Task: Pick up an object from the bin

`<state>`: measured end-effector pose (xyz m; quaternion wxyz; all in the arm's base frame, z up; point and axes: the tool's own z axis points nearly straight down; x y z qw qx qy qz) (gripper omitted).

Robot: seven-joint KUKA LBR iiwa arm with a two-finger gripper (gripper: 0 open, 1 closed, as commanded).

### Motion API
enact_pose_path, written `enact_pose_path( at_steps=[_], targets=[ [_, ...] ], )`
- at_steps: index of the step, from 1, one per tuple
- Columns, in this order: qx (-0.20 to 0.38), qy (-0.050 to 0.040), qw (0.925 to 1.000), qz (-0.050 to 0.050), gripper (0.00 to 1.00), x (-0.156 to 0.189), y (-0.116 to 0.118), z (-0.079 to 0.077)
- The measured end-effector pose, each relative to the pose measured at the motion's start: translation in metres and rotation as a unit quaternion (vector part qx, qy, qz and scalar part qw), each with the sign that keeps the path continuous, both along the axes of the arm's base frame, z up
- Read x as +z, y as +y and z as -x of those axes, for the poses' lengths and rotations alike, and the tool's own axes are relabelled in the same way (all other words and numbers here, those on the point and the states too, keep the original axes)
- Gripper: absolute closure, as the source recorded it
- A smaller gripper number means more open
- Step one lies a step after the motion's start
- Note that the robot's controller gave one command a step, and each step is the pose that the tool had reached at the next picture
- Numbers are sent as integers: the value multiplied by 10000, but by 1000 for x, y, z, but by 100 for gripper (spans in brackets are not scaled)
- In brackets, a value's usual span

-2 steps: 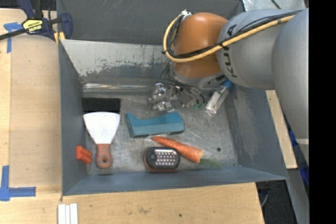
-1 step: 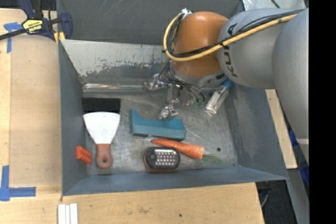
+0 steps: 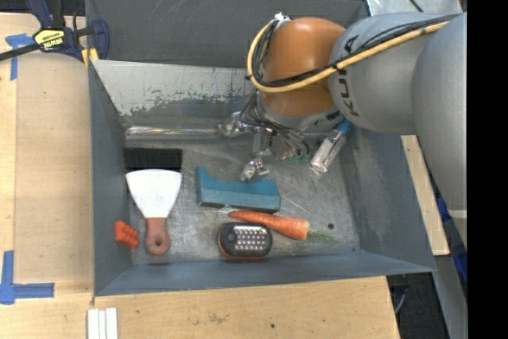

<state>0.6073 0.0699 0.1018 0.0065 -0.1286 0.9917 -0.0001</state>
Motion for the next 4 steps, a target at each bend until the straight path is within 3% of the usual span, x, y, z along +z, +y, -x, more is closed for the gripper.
enact_pose_path(
  at_steps=[1,2,3,4],
  targets=[
    [432,61,9990,12,0,36,17,11],
    [1736,35,9848,17,0,49,40,65],
    [2357,76,9718,-4,0,43,43,113],
    [2457,90,9693,27,0,2,21,35]
  ],
)
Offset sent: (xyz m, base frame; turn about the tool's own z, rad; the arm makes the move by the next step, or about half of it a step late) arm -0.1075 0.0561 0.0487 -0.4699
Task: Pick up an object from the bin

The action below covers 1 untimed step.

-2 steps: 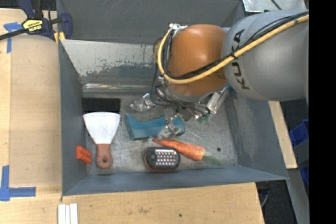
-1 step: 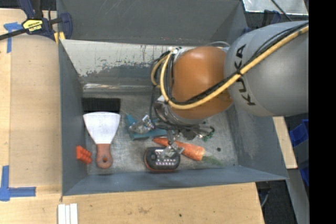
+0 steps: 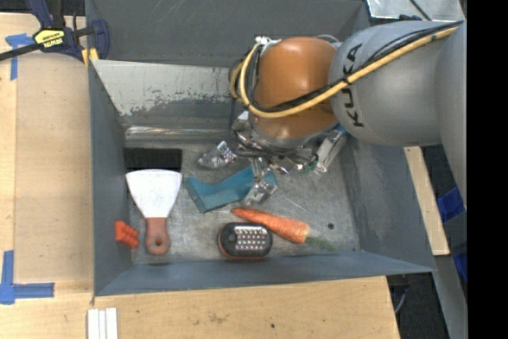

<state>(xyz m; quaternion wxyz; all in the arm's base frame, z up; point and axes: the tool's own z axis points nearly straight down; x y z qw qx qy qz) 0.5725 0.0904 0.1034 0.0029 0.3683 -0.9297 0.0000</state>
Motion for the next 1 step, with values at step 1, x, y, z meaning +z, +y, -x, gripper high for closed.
enact_pose_path(
  at_steps=[1],
  targets=[
    [341,-25,9994,-5,0,-16,8,-30]
  ],
)
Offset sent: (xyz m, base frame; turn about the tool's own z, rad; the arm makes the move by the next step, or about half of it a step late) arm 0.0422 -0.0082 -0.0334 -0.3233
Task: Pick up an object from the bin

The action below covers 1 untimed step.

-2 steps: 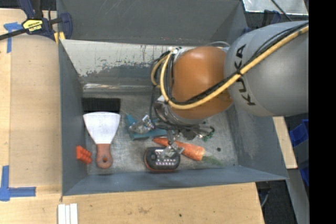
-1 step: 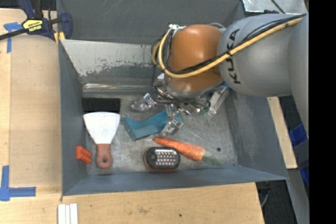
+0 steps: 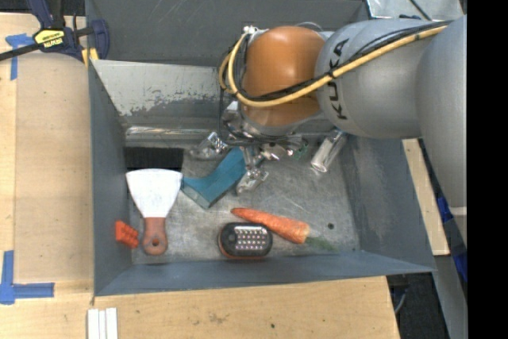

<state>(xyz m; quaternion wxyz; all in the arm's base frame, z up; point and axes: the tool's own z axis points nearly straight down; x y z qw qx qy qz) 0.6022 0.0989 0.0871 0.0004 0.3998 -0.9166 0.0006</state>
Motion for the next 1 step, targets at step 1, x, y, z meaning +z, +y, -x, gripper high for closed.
enact_pose_path(
  at_steps=[1],
  targets=[
    [1250,40,9921,-54,100,3,-8,-15]
  ],
)
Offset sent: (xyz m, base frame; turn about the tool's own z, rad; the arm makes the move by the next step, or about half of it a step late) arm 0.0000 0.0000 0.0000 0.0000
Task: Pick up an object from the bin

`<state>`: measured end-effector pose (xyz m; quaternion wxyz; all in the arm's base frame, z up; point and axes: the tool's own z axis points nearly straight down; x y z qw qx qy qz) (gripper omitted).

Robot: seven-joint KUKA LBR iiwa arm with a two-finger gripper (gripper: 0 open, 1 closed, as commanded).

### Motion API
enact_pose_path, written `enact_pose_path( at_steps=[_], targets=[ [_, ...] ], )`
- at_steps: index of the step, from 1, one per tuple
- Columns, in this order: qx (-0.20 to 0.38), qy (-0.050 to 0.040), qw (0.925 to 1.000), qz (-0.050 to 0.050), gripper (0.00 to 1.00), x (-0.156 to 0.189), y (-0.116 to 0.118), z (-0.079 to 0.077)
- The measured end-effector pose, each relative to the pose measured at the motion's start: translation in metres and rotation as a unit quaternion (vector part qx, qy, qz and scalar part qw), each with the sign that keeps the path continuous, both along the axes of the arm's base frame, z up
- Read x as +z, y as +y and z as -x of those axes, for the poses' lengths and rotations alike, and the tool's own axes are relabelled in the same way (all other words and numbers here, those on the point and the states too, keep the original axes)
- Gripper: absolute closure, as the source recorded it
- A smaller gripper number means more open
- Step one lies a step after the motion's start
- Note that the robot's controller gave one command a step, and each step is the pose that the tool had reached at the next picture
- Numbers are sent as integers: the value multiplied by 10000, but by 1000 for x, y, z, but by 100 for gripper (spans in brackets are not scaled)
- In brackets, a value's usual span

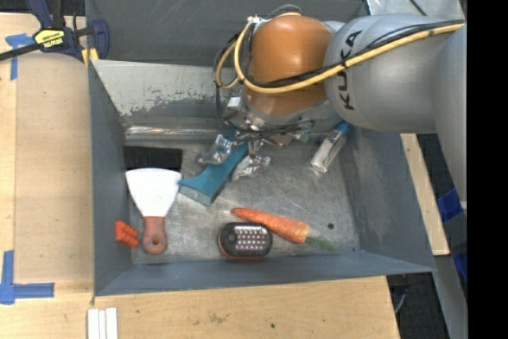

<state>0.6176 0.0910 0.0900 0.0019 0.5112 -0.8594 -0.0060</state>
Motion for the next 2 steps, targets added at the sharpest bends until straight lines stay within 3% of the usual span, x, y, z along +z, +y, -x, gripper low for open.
enact_pose_path(
  at_steps=[1,2],
  targets=[
    [21,6,10000,-6,100,0,0,-1],
    [15,-67,10000,0,100,2,2,1]
  ],
)
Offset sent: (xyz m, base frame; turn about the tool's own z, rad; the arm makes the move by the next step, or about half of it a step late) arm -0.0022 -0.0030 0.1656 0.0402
